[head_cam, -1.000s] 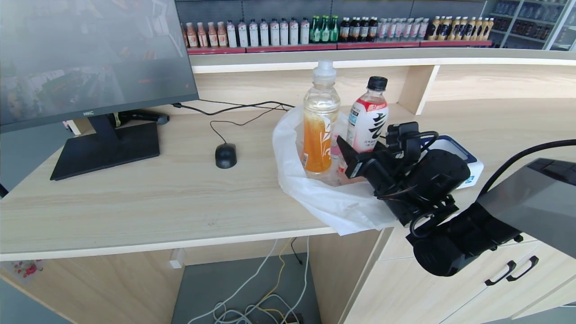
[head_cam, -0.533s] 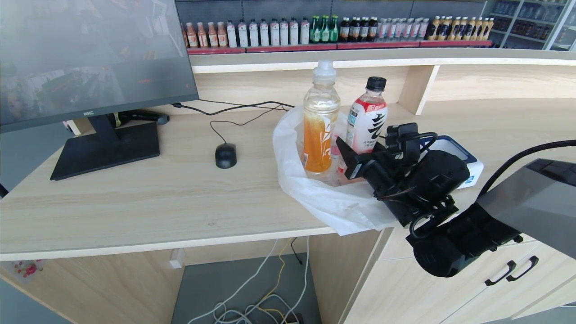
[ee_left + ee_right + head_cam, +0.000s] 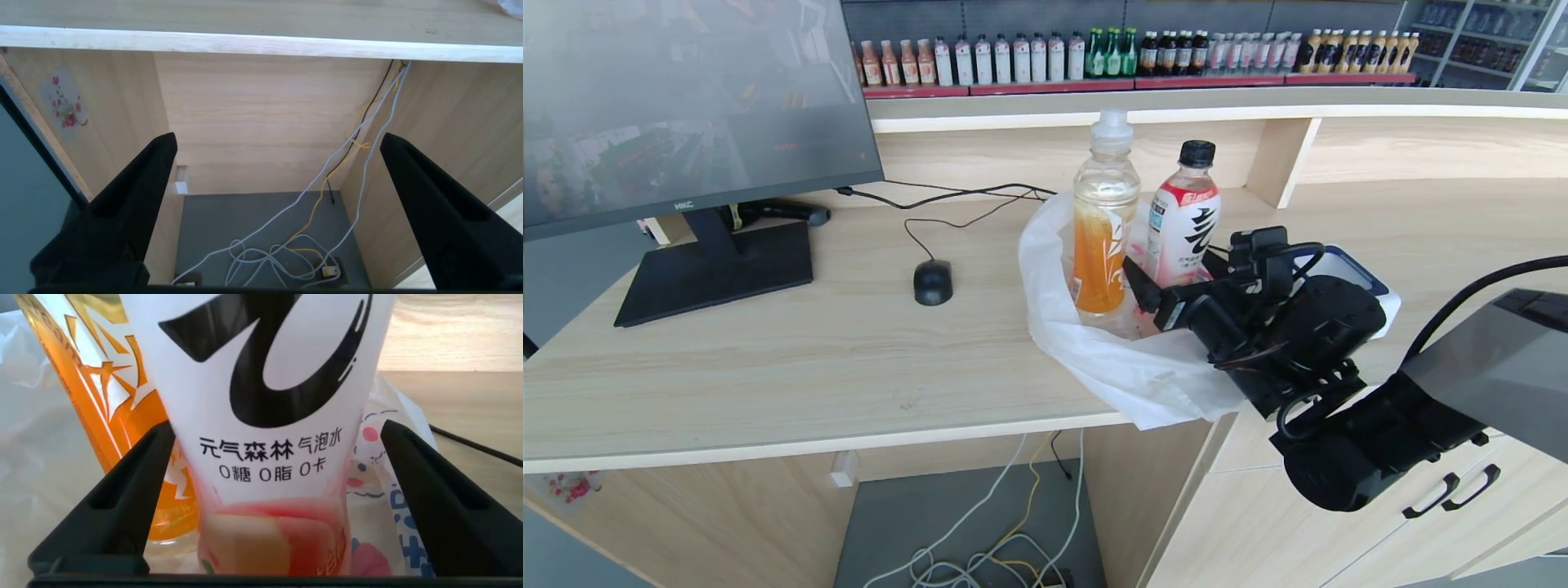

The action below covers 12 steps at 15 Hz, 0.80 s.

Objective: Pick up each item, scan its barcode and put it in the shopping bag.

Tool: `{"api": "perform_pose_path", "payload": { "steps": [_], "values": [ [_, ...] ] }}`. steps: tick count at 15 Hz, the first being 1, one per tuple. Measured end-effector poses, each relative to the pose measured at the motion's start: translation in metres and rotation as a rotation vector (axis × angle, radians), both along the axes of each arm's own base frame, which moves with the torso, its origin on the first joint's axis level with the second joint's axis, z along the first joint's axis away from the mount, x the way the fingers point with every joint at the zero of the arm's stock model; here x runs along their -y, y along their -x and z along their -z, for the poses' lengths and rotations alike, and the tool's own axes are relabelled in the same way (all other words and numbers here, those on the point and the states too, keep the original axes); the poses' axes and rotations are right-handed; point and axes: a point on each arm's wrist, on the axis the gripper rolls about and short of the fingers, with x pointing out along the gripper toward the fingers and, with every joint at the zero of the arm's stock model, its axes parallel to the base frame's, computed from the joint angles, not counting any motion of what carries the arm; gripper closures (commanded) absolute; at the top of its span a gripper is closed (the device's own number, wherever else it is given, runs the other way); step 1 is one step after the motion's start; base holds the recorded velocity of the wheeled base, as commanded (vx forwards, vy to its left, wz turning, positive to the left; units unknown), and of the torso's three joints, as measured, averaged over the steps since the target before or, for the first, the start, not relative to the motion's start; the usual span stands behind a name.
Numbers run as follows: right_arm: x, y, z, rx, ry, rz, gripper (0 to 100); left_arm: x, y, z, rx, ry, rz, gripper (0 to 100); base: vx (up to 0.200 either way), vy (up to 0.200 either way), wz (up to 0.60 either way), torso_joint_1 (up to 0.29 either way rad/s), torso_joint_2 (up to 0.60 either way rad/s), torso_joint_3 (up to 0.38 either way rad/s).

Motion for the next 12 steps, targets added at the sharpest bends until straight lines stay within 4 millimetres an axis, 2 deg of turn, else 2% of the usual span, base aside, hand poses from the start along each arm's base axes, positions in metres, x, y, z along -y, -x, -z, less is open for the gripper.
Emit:
{"api": "perform_pose_path", "payload": {
  "steps": [7,9,12],
  "values": [
    [0.011,0.020,-0.008,-0.013,0.006,0.001,0,0.000,0.000,0.000,0.000,0.000,0.000,0,0.000,0.000,0.00,0.000,0.00,0.000],
    [0.015,0.032,-0.013,-0.015,0.008,-0.005,0,0.000,0.000,0.000,0.000,0.000,0.000,0,0.000,0.000,0.00,0.000,0.00,0.000],
    [0.028,0.060,-0.024,-0.017,0.010,-0.007,0,0.000,0.000,0.000,0.000,0.000,0.000,0,0.000,0.000,0.00,0.000,0.00,0.000]
  ]
}}
